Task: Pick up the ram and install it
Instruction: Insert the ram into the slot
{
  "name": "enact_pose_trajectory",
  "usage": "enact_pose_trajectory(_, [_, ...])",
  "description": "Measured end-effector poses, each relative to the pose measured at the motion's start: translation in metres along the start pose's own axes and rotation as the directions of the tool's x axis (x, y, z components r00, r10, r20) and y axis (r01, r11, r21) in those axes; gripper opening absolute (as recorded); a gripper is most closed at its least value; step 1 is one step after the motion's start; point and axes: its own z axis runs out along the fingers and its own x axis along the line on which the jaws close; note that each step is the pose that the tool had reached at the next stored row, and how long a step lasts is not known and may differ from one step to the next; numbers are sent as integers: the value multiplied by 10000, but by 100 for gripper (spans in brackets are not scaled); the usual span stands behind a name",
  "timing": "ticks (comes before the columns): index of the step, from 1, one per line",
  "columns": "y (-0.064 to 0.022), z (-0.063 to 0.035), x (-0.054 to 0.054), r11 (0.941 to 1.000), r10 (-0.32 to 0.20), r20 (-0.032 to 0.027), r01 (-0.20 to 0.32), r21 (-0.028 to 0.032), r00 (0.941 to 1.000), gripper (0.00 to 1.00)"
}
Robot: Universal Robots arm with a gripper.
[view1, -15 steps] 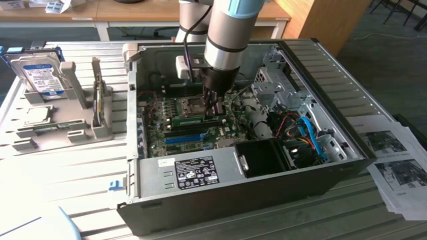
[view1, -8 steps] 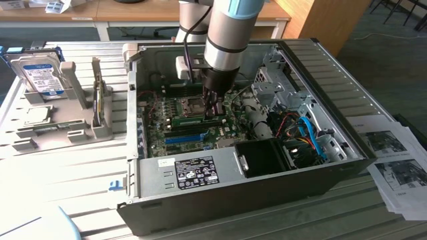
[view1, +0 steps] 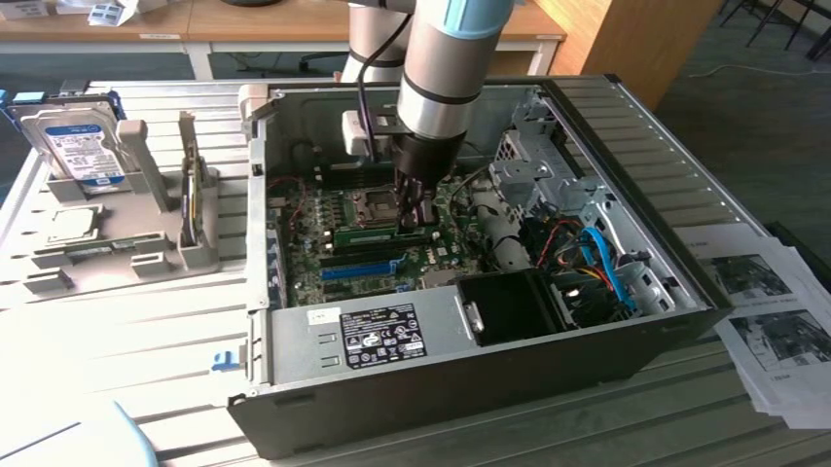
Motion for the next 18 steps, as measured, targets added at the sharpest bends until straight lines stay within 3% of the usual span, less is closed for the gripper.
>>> enact_pose_trajectory(18, [-3, 1, 0, 9999, 133, 12, -133, 7, 9999, 11])
